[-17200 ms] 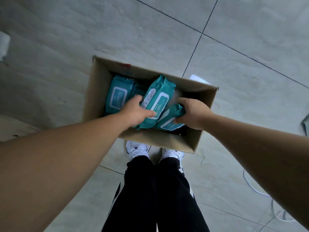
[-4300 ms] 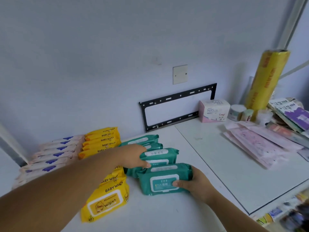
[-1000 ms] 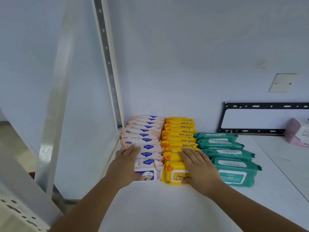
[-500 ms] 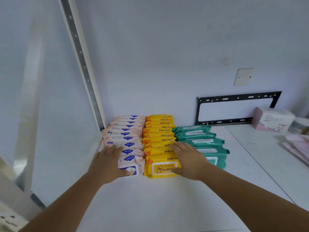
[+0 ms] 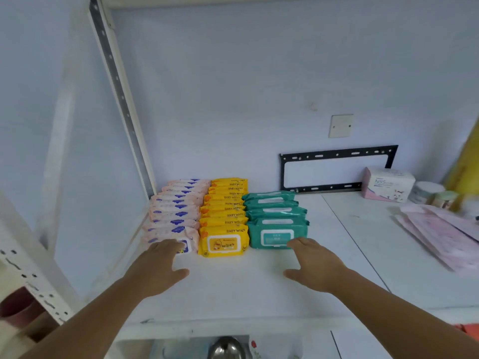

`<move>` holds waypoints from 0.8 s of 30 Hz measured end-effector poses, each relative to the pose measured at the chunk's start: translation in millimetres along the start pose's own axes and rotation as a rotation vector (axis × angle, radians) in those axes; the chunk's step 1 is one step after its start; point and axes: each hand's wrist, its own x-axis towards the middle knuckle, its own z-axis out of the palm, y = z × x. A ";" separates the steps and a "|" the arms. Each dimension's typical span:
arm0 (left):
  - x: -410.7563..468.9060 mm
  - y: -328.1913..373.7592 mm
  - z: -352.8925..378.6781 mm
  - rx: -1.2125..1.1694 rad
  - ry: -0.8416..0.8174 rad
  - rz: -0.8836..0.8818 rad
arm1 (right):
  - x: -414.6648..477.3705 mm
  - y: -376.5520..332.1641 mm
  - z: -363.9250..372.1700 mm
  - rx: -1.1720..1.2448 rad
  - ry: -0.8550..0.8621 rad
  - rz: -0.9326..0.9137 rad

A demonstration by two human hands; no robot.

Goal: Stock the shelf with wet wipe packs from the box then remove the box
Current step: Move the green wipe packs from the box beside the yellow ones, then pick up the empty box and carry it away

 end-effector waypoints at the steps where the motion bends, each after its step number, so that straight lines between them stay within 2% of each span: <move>1: -10.5 11.0 5.0 -0.003 -0.018 -0.002 | -11.6 6.0 3.2 0.010 -0.014 0.006; 10: -91.4 87.3 62.9 -0.081 -0.087 0.092 | -106.4 47.7 43.6 0.111 -0.111 0.092; 15: -88.5 148.0 80.5 -0.092 -0.100 0.307 | -153.3 71.7 62.7 0.200 -0.001 0.188; 19: -74.3 225.9 101.7 -0.107 -0.147 0.547 | -205.3 102.7 78.6 0.246 0.033 0.350; 24: -73.5 329.4 153.2 -0.101 -0.398 0.727 | -296.5 157.9 109.4 0.328 -0.045 0.704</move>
